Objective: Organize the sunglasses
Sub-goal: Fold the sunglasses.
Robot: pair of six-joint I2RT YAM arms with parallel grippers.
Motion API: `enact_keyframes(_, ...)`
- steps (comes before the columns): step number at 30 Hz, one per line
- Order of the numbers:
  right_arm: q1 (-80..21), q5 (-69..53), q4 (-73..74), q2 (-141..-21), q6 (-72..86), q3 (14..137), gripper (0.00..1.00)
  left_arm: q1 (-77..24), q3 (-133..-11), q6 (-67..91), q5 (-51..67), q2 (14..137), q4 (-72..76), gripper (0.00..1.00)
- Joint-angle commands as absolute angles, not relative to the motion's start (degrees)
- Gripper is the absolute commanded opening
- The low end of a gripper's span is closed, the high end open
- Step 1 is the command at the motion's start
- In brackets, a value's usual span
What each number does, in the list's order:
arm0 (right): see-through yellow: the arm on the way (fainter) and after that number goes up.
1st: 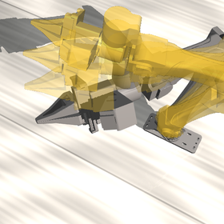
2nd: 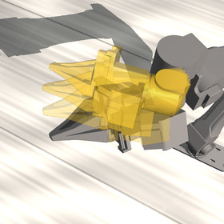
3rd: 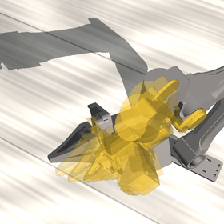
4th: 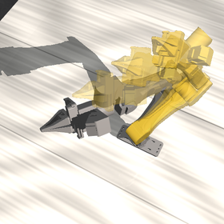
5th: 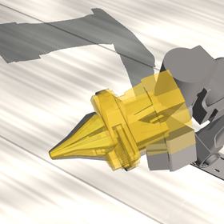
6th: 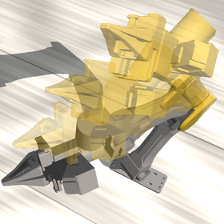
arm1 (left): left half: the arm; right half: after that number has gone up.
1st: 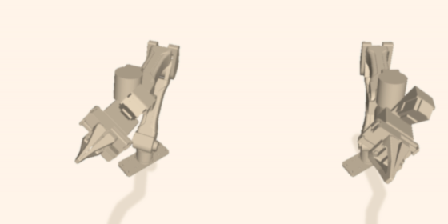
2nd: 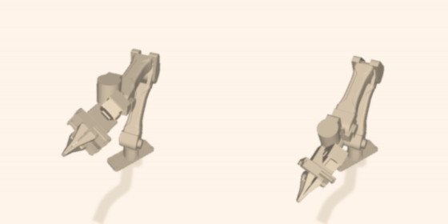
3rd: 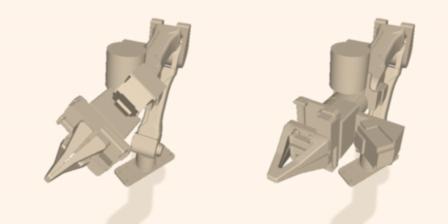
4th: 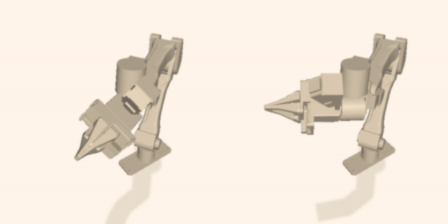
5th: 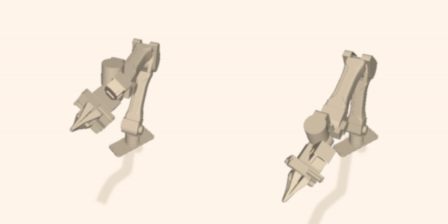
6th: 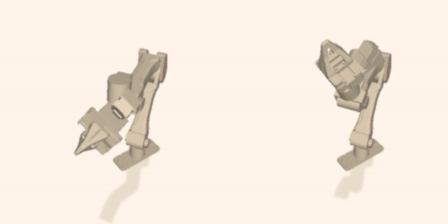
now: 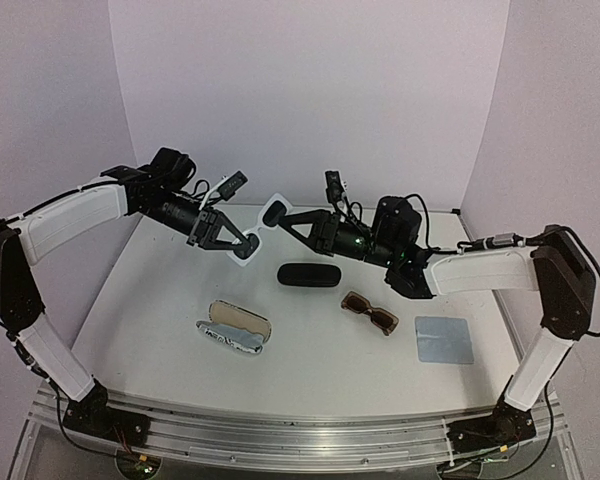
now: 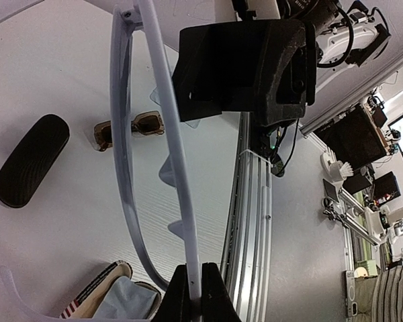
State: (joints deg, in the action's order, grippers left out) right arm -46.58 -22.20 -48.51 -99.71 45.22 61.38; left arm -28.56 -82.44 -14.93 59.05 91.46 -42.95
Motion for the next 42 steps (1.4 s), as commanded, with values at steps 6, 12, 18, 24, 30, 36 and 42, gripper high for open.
enact_keyframes(6, -46.4, -21.5, -50.8, -102.5, 47.1, 65.9, 0.37, -29.2, -85.3, -17.6, 61.9, 90.2, -43.2, 0.00)
enact_keyframes(12, -46.2, -19.5, -45.9, -102.6, 45.6, 64.1, 0.43, -29.2, -85.6, -18.4, 61.3, 90.1, -43.5, 0.00)
enact_keyframes(18, -46.0, -21.9, -46.5, -101.7, 44.7, 66.1, 0.50, -29.2, -85.4, -19.0, 61.3, 90.2, -43.9, 0.00)
enact_keyframes(24, -45.9, -19.4, -46.4, -101.1, 46.9, 62.4, 0.54, -29.2, -87.2, -19.0, 60.8, 90.5, -43.5, 0.00)
enact_keyframes(30, -45.8, -19.1, -46.4, -99.9, 47.2, 60.8, 0.54, -29.2, -87.6, -19.9, 60.0, 90.5, -43.9, 0.00)
enact_keyframes(36, -45.8, -24.4, -48.5, -98.5, 44.7, 63.1, 0.50, -29.2, -85.8, -19.5, 60.0, 90.4, -43.5, 0.00)
enact_keyframes(42, -45.9, -31.4, -50.3, -95.5, 40.5, 58.1, 0.50, -29.2, -86.5, -18.6, 60.1, 90.5, -42.7, 0.00)
